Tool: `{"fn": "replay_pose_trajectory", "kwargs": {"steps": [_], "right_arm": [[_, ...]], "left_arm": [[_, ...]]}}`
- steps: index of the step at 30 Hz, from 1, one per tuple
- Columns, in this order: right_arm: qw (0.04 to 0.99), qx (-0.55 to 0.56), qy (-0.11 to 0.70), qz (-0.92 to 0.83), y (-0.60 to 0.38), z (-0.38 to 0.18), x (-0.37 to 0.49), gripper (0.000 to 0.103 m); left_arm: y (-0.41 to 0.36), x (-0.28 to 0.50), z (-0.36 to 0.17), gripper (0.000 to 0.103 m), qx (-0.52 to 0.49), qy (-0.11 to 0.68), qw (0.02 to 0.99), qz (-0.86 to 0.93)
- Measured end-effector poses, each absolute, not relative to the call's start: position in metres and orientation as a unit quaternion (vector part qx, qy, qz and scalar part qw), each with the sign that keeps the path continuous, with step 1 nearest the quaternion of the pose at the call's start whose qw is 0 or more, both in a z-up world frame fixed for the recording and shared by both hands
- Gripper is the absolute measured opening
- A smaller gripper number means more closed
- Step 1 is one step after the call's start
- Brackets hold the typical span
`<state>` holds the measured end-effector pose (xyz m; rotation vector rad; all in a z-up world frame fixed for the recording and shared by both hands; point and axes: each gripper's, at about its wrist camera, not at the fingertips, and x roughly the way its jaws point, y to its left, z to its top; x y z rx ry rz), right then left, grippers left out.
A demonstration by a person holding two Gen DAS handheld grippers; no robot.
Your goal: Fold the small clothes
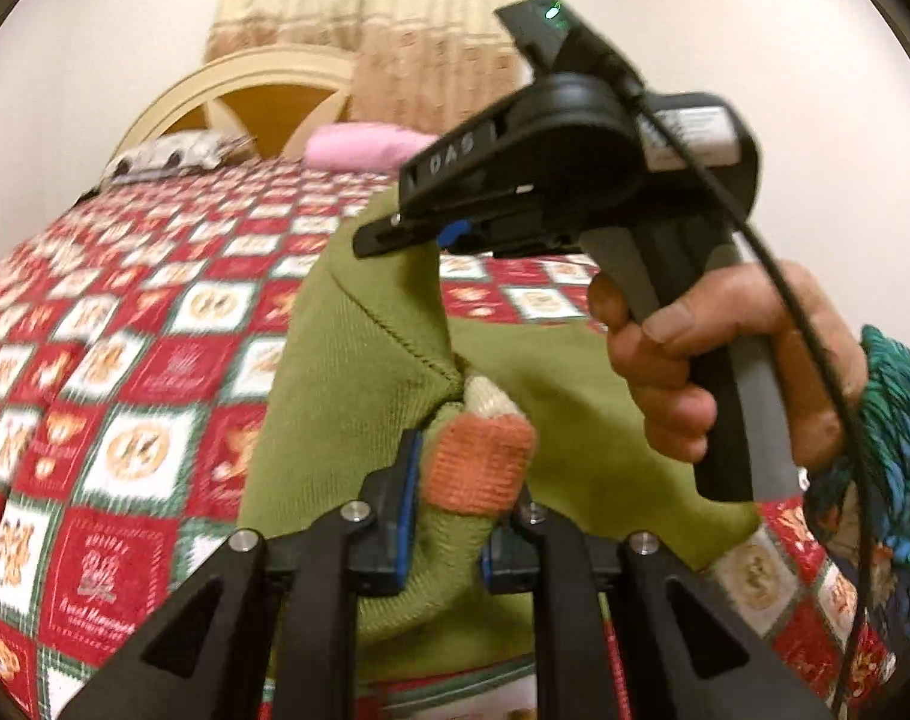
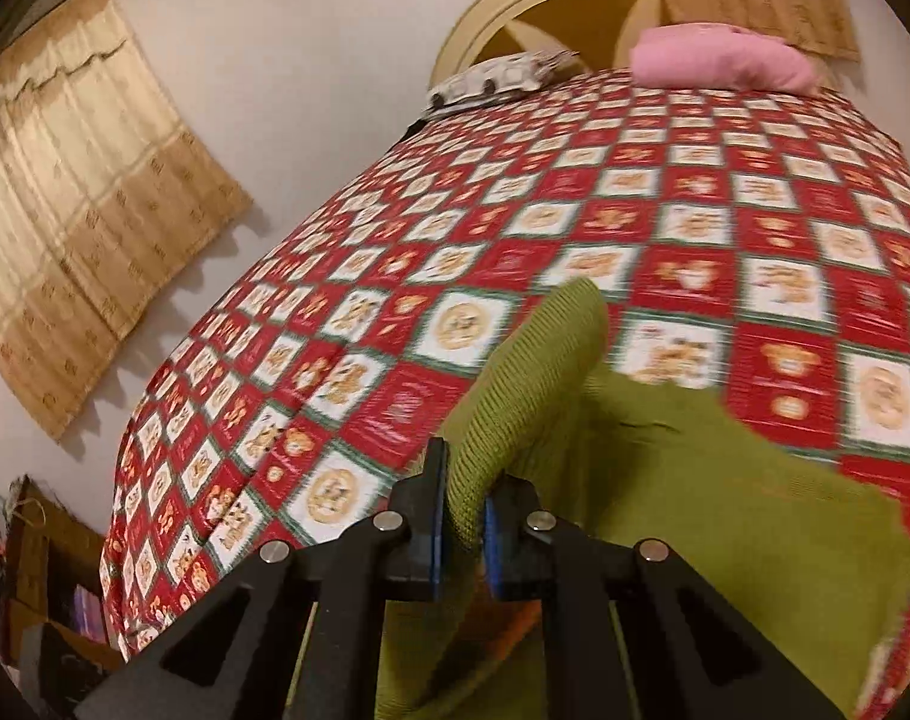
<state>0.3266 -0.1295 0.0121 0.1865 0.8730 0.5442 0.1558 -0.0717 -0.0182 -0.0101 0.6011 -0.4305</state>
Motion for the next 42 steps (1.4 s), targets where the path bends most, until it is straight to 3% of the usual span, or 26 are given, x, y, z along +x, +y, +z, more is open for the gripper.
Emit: {"fn": "replay_pose_trajectory", "kwargs": {"steps": [9, 22, 38, 39, 41, 42], "right_arm": [[0.878, 0.078, 0.427, 0.202, -0.223, 0.011, 0.305, 0.008], [0.875, 0.105, 0.450, 0.143, -0.310, -0.034, 0.292, 0.008], [0.881, 0.104, 0.451, 0.095, -0.327, -0.072, 0.265, 0.008], [0.882, 0.103, 0.452, 0.089, -0.328, -0.072, 0.262, 0.011], [0.883, 0.094, 0.456, 0.062, -0.330, -0.071, 0.257, 0.029], [0.885, 0.090, 0.455, 0.049, -0.331, -0.069, 0.253, 0.032]], "left_arm": [[-0.161, 0.141, -0.013, 0.015, 0.065, 0.283, 0.913, -0.287], [-0.230, 0.139, -0.033, 0.015, 0.098, 0.318, 0.881, -0.335], [-0.238, 0.129, -0.051, 0.018, 0.104, 0.363, 0.853, -0.360], [-0.233, 0.127, -0.052, 0.022, 0.100, 0.369, 0.850, -0.363], [-0.221, 0.121, -0.051, 0.029, 0.093, 0.376, 0.847, -0.365], [-0.214, 0.116, -0.049, 0.031, 0.092, 0.377, 0.846, -0.366]]}}
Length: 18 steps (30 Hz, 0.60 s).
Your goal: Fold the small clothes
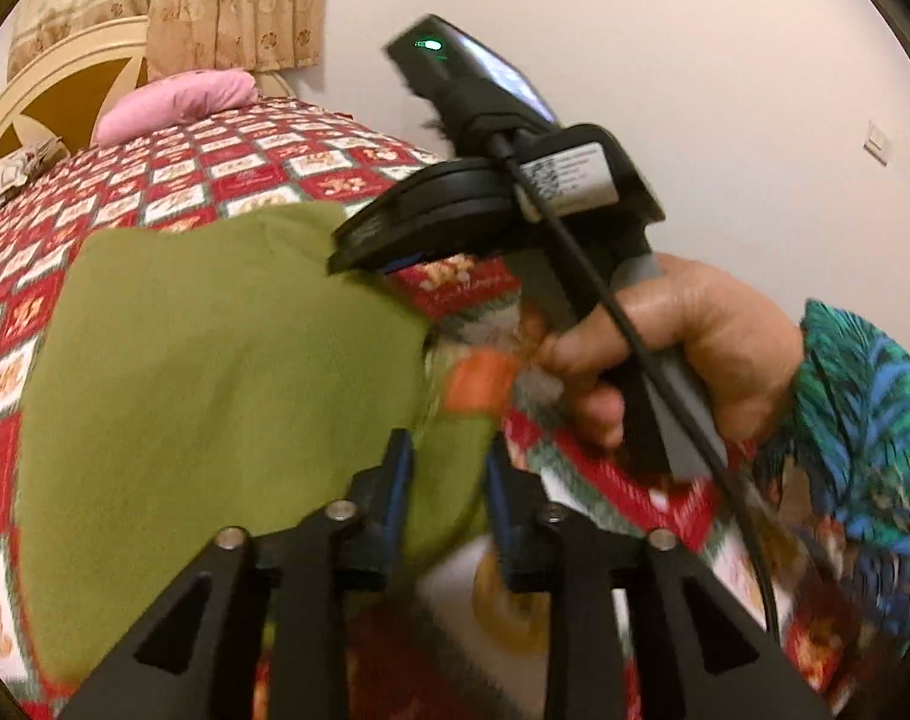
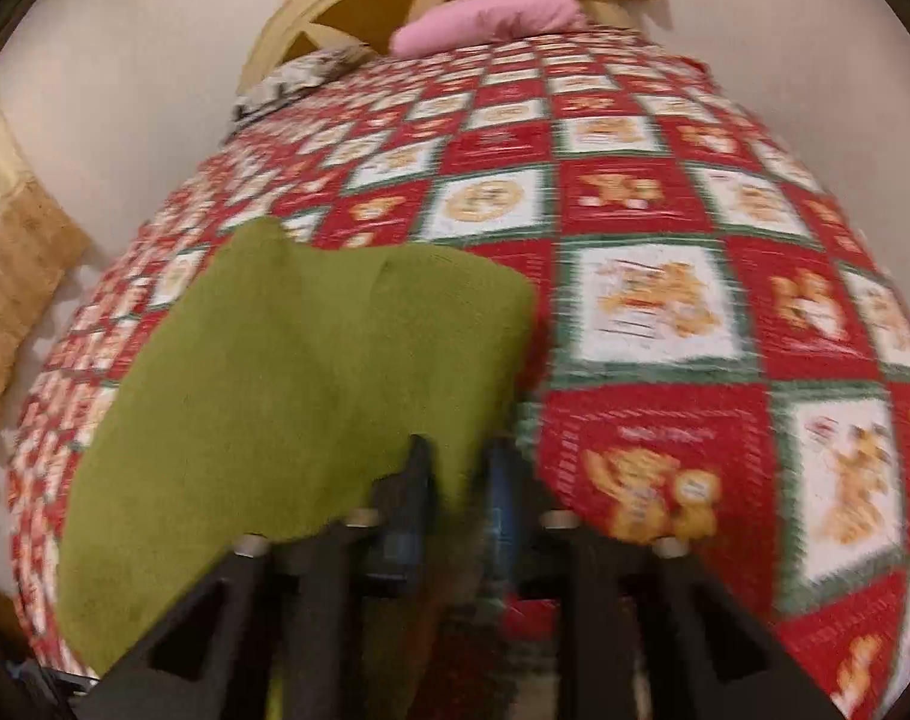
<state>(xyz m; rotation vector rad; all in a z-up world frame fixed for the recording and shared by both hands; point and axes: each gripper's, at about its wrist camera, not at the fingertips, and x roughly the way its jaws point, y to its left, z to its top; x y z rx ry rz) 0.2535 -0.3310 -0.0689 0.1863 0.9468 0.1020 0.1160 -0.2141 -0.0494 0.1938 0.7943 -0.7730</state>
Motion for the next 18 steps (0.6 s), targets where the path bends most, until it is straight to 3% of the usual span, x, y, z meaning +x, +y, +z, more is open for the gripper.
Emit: {"fn": "replay_pose_trajectory", "kwargs": {"steps": [6, 11, 14, 18], "right_arm": [[0.907, 0.100, 0.408, 0.013, -0.335, -0.032, 0.189, 0.035], [0.915, 0.155, 0.370, 0.037, -0.327, -0.011, 0.124, 0.036], [0.908, 0.186, 0.371, 0.056, -0.320, -0.016, 0.107, 0.049], [0.904, 0.185, 0.380, 0.061, -0.302, -0.026, 0.106, 0.049]], "left_arm": [[-0.152, 0.083, -0.026, 0.077, 0.088, 0.341, 0.867, -0.353], [-0.108, 0.095, -0.015, 0.078, 0.037, 0.339, 0.886, -0.313], [-0.095, 0.114, -0.017, 0.078, 0.017, 0.353, 0.898, -0.262], [-0.085, 0.134, -0.030, 0.078, -0.008, 0.388, 0.895, -0.220]]}}
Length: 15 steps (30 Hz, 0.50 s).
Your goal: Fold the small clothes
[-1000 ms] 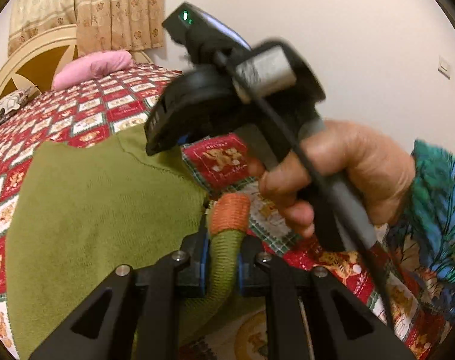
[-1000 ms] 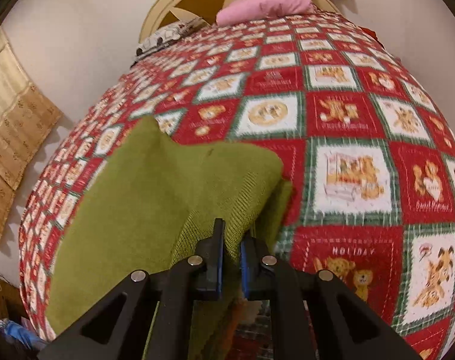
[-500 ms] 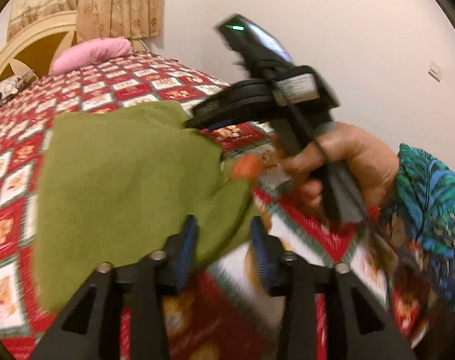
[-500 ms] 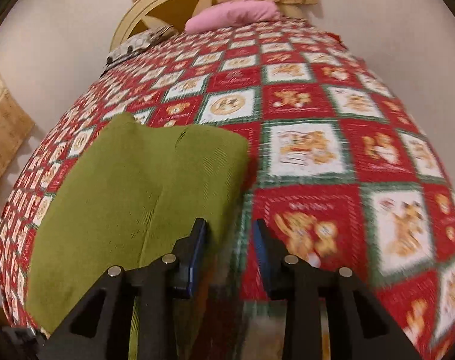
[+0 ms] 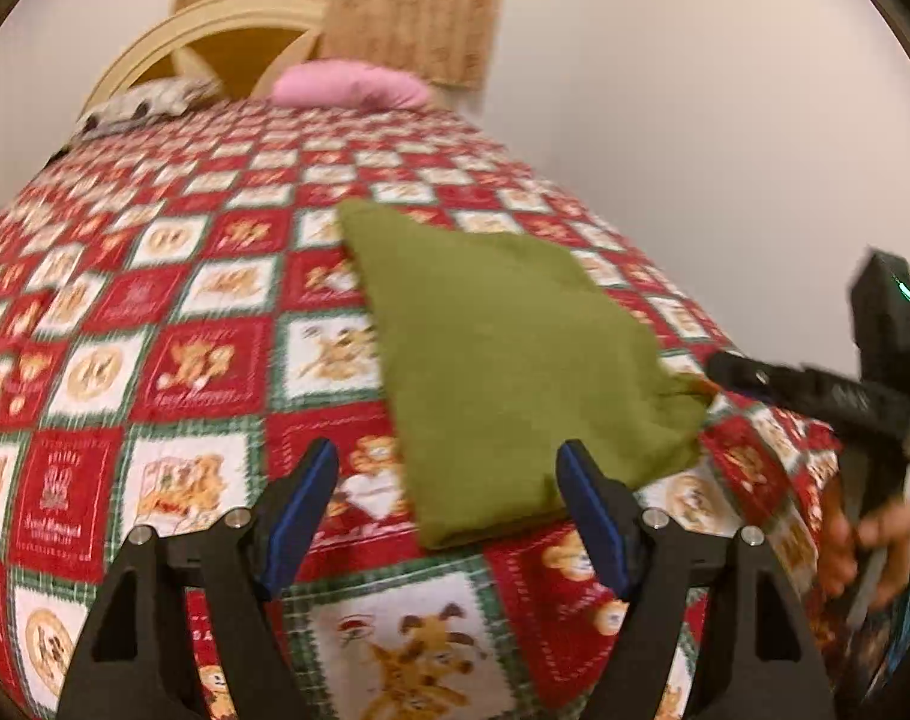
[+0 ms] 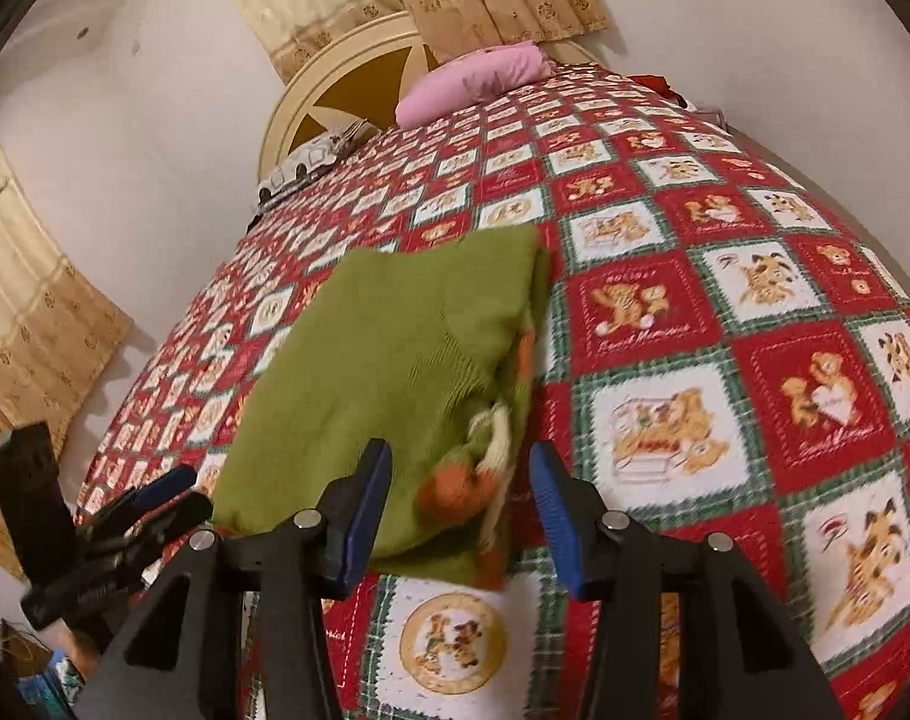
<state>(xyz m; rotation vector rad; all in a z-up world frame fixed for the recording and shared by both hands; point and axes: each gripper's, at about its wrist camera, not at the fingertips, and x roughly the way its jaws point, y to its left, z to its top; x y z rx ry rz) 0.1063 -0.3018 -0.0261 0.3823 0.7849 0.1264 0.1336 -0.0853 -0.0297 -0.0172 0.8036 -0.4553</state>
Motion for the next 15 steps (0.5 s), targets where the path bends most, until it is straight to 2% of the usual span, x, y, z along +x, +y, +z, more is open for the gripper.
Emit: {"fn": "replay_pose_trajectory", "kwargs": {"steps": [3, 4, 5, 7, 10, 13, 15], "right_arm": [[0.913, 0.138, 0.379, 0.060, -0.282, -0.028, 0.105, 0.046], [0.916, 0.112, 0.382, 0.046, -0.275, -0.029, 0.107, 0.039], [0.917, 0.078, 0.391, 0.027, -0.267, -0.033, 0.111, 0.015], [0.906, 0.060, 0.419, 0.005, -0.260, -0.045, 0.119, 0.012], [0.890, 0.158, 0.427, 0.024, -0.271, -0.058, 0.112, 0.012], [0.876, 0.226, 0.423, 0.045, -0.281, -0.068, 0.101, 0.012], [0.868, 0.268, 0.414, 0.059, -0.299, -0.079, 0.095, 0.008]], "left_arm": [[-0.078, 0.136, -0.038, 0.078, -0.015, 0.406, 0.889, -0.211], [-0.078, 0.137, -0.040, 0.078, -0.018, 0.409, 0.888, -0.210], [-0.077, 0.139, -0.041, 0.078, -0.021, 0.410, 0.887, -0.210], [-0.079, 0.139, -0.040, 0.078, -0.014, 0.409, 0.889, -0.206], [-0.087, 0.143, -0.037, 0.078, 0.010, 0.397, 0.896, -0.201], [-0.094, 0.153, -0.038, 0.085, 0.022, 0.388, 0.899, -0.201], [-0.098, 0.160, -0.045, 0.086, 0.031, 0.396, 0.899, -0.187]]}}
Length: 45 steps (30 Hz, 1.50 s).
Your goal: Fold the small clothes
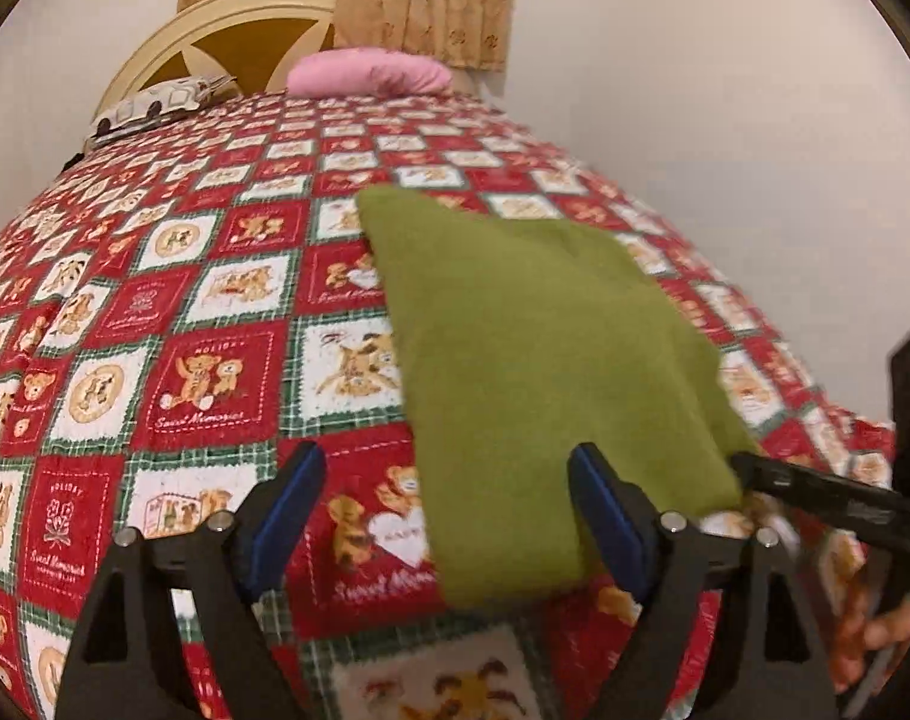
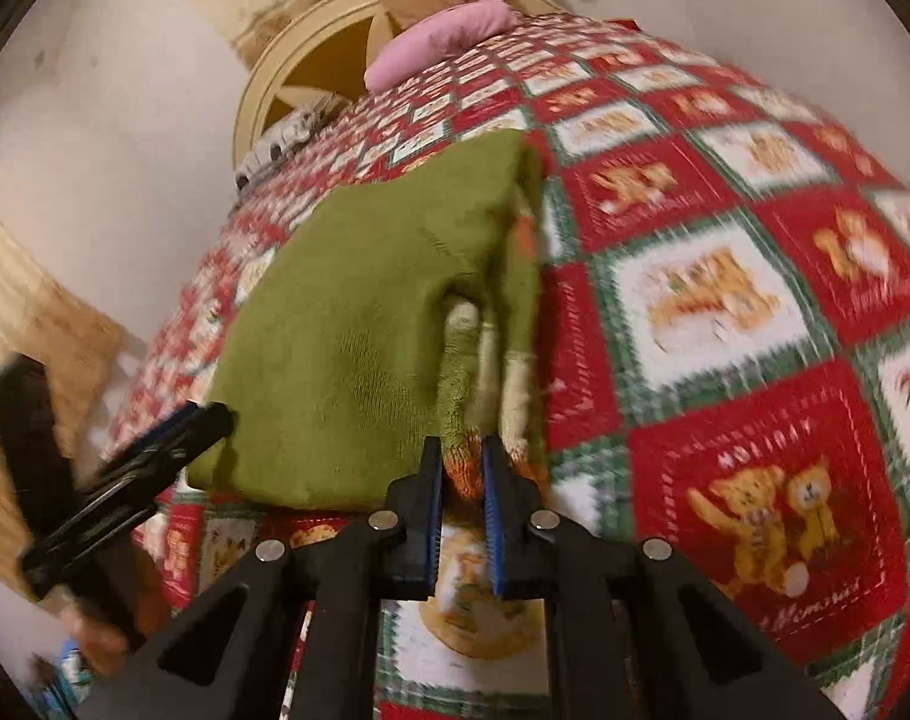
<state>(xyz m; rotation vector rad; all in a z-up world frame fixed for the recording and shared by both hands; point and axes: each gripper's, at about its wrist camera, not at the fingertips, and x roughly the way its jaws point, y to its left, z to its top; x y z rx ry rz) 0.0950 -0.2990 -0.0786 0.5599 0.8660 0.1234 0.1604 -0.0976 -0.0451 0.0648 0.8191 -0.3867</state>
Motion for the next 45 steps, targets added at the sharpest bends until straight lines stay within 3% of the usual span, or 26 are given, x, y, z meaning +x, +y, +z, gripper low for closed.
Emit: {"fn": "replay_pose_trajectory", "kwargs": {"steps": [4, 9, 10, 11, 13, 14, 15, 17, 19, 21, 27, 31, 36, 43, 45], "right_arm": [[0.855, 0.306, 0.411, 0.076, -0.317, -0.082, 0.083, 0.009], [0.895, 0.208, 0.394, 0.023, -0.302, -0.042, 0.073, 0.016], [0.904, 0.195, 0.379, 0.020, -0.301, -0.034, 0.073, 0.020], [0.914, 0.180, 0.362, 0.024, -0.294, -0.023, 0.079, 0.032], [0.923, 0.155, 0.352, 0.027, -0.283, -0.015, 0.095, 0.034], [0.925, 0.140, 0.353, 0.029, -0.275, -0.014, 0.108, 0.033], [0.925, 0.125, 0.356, 0.038, -0.266, -0.017, 0.121, 0.020], [0.921, 0.096, 0.374, 0.054, -0.251, -0.028, 0.140, 0.005], [0.911, 0.048, 0.407, 0.037, -0.243, -0.050, 0.159, 0.000], [0.912, 0.039, 0.407, 0.020, -0.252, -0.063, 0.158, 0.000], [0.898, 0.156, 0.409, 0.046, -0.285, -0.054, 0.139, 0.000], [0.924, 0.125, 0.361, 0.035, -0.286, -0.014, 0.143, 0.000], [0.921, 0.086, 0.377, 0.041, -0.287, -0.008, 0.214, 0.001], [0.894, 0.040, 0.447, 0.013, -0.301, -0.068, 0.298, 0.001], [0.905, 0.041, 0.422, 0.012, -0.308, -0.071, 0.299, 0.001]], "left_arm": [[-0.087, 0.165, -0.068, 0.095, 0.028, 0.413, 0.892, -0.183], [-0.074, 0.168, -0.071, 0.103, -0.018, 0.416, 0.890, -0.186], [-0.074, 0.169, -0.073, 0.103, -0.020, 0.418, 0.889, -0.184], [-0.075, 0.169, -0.075, 0.103, -0.022, 0.420, 0.889, -0.184], [-0.076, 0.168, -0.076, 0.103, -0.020, 0.418, 0.890, -0.181], [-0.076, 0.167, -0.076, 0.103, -0.020, 0.418, 0.890, -0.181], [-0.076, 0.167, -0.076, 0.103, -0.022, 0.418, 0.890, -0.180], [-0.075, 0.167, -0.077, 0.103, -0.025, 0.418, 0.890, -0.181], [-0.074, 0.167, -0.078, 0.103, -0.027, 0.420, 0.889, -0.182], [-0.075, 0.168, -0.079, 0.103, -0.025, 0.423, 0.886, -0.186], [-0.073, 0.165, -0.070, 0.103, -0.021, 0.421, 0.887, -0.189], [-0.069, 0.162, -0.038, 0.103, -0.008, 0.374, 0.908, -0.187], [-0.091, 0.207, -0.006, 0.103, 0.001, 0.336, 0.928, -0.159], [-0.122, 0.277, -0.055, 0.103, 0.015, 0.402, 0.907, -0.125], [-0.121, 0.276, -0.066, 0.103, 0.003, 0.401, 0.906, -0.136]]}}
